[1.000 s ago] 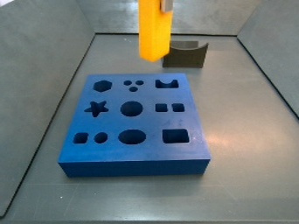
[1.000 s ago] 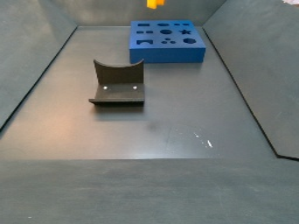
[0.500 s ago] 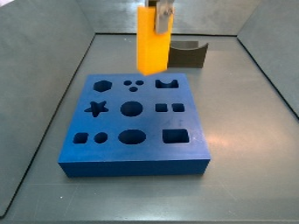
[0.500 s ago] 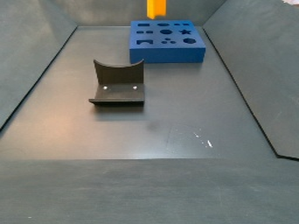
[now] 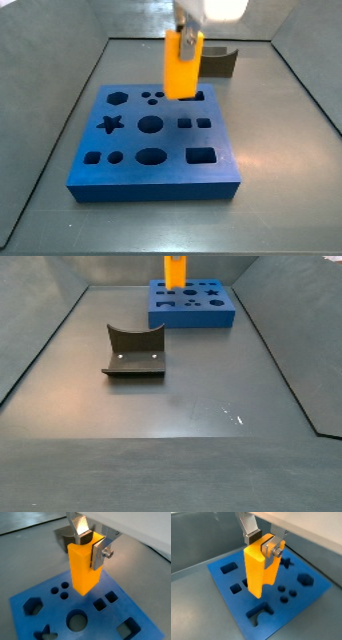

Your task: Insert the arch object.

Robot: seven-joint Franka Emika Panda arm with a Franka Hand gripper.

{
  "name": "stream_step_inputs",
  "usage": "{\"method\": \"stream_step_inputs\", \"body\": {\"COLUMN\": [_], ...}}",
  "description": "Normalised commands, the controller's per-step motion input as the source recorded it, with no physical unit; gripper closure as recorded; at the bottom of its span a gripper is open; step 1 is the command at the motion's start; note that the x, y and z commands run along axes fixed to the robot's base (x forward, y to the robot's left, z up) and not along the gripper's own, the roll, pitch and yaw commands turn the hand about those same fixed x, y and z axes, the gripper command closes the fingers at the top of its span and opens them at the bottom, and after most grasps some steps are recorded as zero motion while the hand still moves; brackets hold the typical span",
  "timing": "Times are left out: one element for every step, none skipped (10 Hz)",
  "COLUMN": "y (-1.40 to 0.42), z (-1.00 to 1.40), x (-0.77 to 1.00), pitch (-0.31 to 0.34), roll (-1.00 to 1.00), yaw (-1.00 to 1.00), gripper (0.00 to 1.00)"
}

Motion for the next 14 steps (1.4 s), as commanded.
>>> {"method": "stream_step_inputs", "body": {"y": [0.03, 0.17, 0.09, 0.07, 0.10, 0.35, 0.38, 0.31, 0.19, 0.00, 0.00, -0.11, -0.08, -0.08], "z": [-0.39, -0.36, -0.19, -0.14, -0.21, -0.24, -0.21, -0.13, -0.09, -0.09, -0.08, -0.11, -0.13, -0.12], "x": [0.25, 0.18, 0.04, 0.00, 0.00, 0.16, 0.13, 0.18, 0.15, 0.08, 0.09, 0.10, 0.19, 0.21], "pitch": [-0.003, -0.024, 0.000, 0.000, 0.000, 0.000, 0.000, 0.003, 0.000, 0.000, 0.000, 0.000, 0.000, 0.000], "roll": [0.25, 0.26, 0.00, 0.00, 0.00, 0.00, 0.00, -0.01, -0.01, 0.00, -0.01, 0.00, 0.00, 0.00], "yaw": [-0.79, -0.65, 0.00, -0.06, -0.25, -0.57, -0.63, -0.43, -0.20, 0.00, 0.07, 0.15, 0.23, 0.26], "gripper": [1.00, 1.00, 1.00, 1.00, 1.00, 1.00, 1.00, 1.00, 1.00, 1.00, 1.00, 1.00, 1.00, 1.00]}}
